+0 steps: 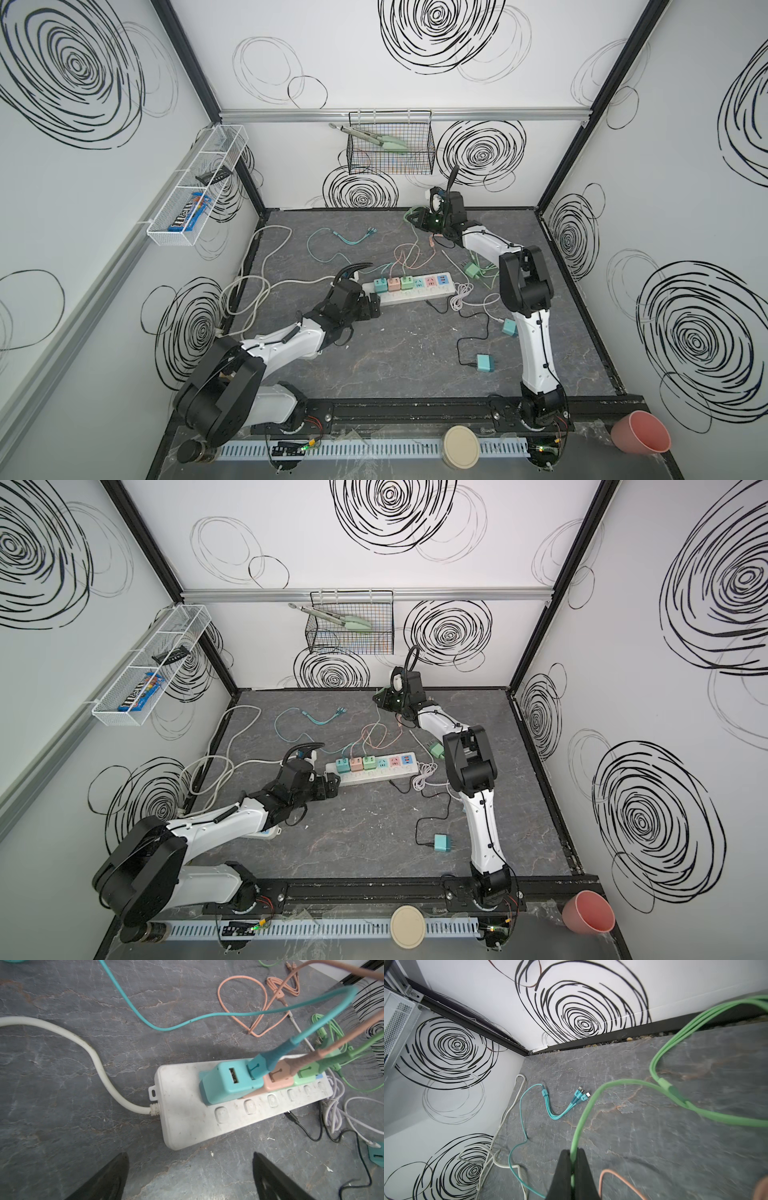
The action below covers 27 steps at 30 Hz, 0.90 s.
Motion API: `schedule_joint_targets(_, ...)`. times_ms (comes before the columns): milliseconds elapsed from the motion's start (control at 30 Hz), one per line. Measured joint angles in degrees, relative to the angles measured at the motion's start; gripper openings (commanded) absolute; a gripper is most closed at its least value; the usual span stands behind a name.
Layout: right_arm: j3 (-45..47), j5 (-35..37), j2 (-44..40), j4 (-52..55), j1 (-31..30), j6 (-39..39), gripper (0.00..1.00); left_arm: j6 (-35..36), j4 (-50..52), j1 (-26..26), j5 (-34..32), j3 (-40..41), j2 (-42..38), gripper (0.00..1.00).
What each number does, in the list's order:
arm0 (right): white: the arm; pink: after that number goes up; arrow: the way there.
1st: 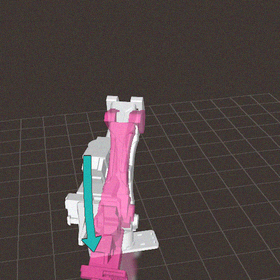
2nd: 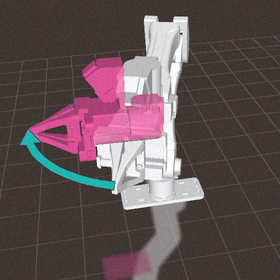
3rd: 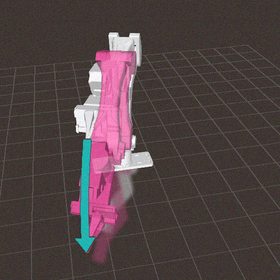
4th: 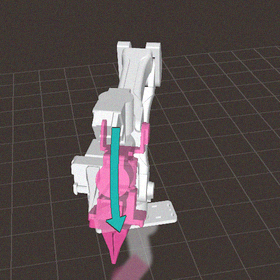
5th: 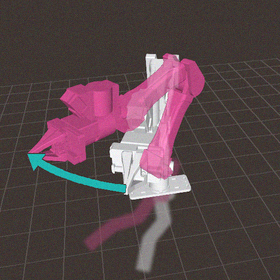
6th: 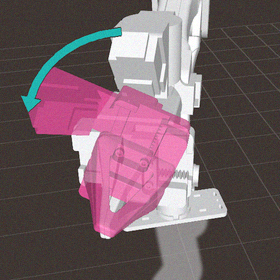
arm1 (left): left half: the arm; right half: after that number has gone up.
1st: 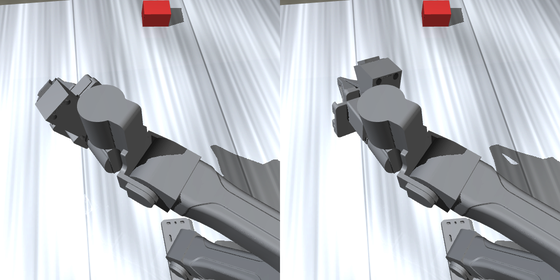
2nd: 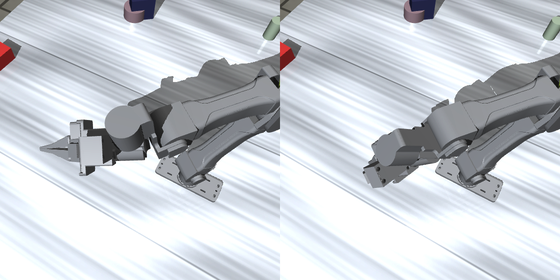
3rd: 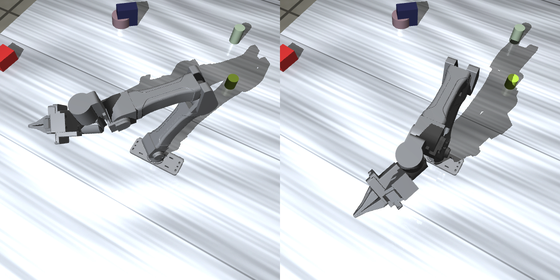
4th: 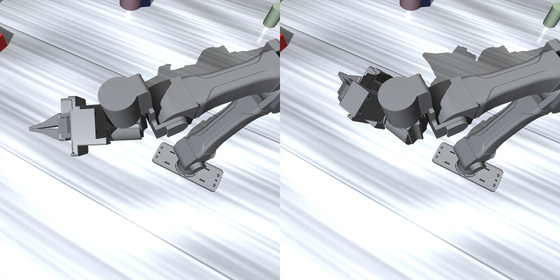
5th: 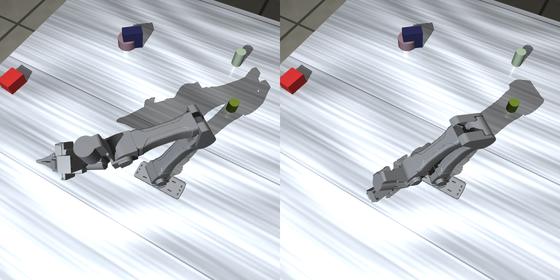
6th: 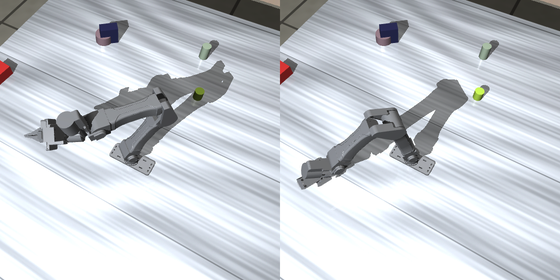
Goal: Insert plugs into power strip
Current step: Place the power cord at the top-center of the table.
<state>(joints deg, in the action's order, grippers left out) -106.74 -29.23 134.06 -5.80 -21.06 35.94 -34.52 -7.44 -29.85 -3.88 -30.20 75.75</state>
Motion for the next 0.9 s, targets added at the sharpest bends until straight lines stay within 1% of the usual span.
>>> schedule_joint_targets(267,-7.4,0.5,8.5,0.8,-5.2,0.0,0.0,0.0,-0.1,0.1,0.9,0.1,0.2,0.96)
schedule_joint_targets(400,-11.8,0.7,12.1,4.1,-7.2,-1.3,0.0,0.0,-0.1,0.1,1.3,0.1,0.5,0.96)
schedule_joint_targets(533,-12.2,1.6,12.5,6.7,-7.5,-2.7,0.0,0.0,-0.2,0.1,1.5,0.1,0.6,0.96)
schedule_joint_targets(700,-12.1,1.7,12.5,8.8,-5.4,-4.8,0.0,0.0,-0.4,0.2,1.6,0.1,0.7,0.96)
schedule_joint_targets(733,-12.1,1.7,12.5,9.0,-4.9,-5.2,0.04,0.0,-0.4,0.2,1.7,0.1,0.8,0.96)
schedule_joint_targets(833,-11.6,1.7,11.9,10.1,-2.8,-6.3,0.22,0.0,-0.4,0.1,1.8,0.1,0.8,0.96)
schedule_joint_targets(900,-10.8,2.0,10.9,10.9,-1.5,-7.5,0.31,0.0,-0.4,0.1,1.8,0.1,0.8,0.96)
